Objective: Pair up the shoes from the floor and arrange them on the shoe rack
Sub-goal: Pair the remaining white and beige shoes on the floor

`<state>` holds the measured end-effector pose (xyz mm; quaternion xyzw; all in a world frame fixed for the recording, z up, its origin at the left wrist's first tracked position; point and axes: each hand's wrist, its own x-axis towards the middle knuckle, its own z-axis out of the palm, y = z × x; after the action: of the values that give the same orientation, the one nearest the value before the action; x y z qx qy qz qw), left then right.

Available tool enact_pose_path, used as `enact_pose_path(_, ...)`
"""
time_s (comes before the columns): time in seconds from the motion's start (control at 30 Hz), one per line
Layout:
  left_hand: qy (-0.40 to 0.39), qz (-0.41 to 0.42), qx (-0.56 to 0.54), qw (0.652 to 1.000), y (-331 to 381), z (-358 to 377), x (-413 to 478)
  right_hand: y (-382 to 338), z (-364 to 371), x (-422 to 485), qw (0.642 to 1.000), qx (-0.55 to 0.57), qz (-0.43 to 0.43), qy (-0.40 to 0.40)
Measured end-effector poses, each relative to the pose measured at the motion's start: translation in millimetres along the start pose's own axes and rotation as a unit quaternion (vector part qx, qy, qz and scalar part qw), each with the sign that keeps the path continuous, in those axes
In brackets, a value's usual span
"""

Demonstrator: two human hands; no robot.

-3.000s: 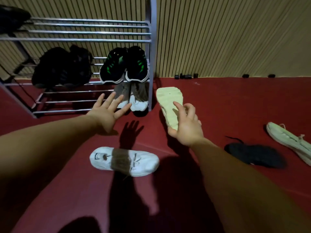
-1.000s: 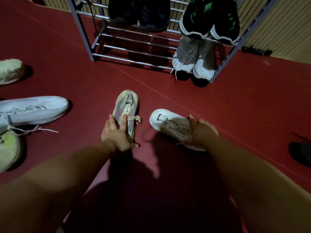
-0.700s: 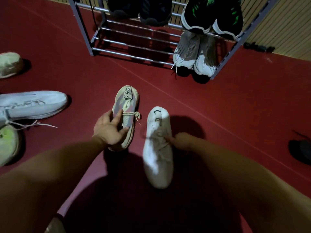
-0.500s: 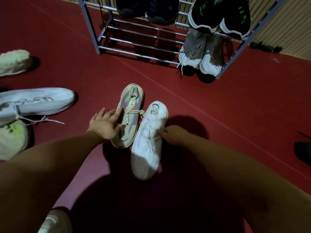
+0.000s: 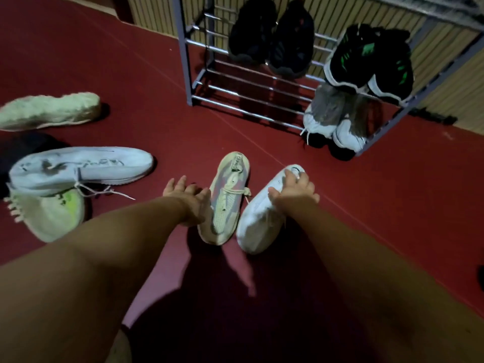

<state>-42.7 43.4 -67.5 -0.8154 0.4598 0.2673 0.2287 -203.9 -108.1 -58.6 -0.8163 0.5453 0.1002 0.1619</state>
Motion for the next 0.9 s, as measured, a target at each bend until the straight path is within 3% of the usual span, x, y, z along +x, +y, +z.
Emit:
enact_pose_path(0.2,0.032,-0.075,-0.067,0.994,-69.4,-24.2,-5.5,-104.9,-3.2,-17.9,0.972,-0.097,-0.207,-0.061)
enact_pose_path(0.33,0.047,-0.146,-0.125,0.980,-130.6,-8.1,-15.4,-175.2,17.0,-29.0,0.957,-0.126,-0.239,-0.102)
enact_pose_path(0.47,0.031,-0.205,-0.137,0.969,-189.0,33.1,-22.9,-223.4,49.3,-39.0,0.921,-0.205,-0.312,-0.114)
enact_pose_path(0.67,0.063,-0.168,-0.078,0.981,-218.8,65.6,-18.1,-252.4,89.1,-43.8,0.916,-0.216,-0.286,-0.182)
enact_pose_path(0.8,0.092,-0.151,-0.077,0.981,-207.2,53.5,6.9,-239.2,99.3,-48.9,0.918,-0.197,-0.256,-0.228)
enact_pose_path(0.9,0.068,-0.131,-0.067,0.987,-193.9,50.1,21.0,-218.7,96.0,-51.6,0.916,-0.188,-0.242,-0.258)
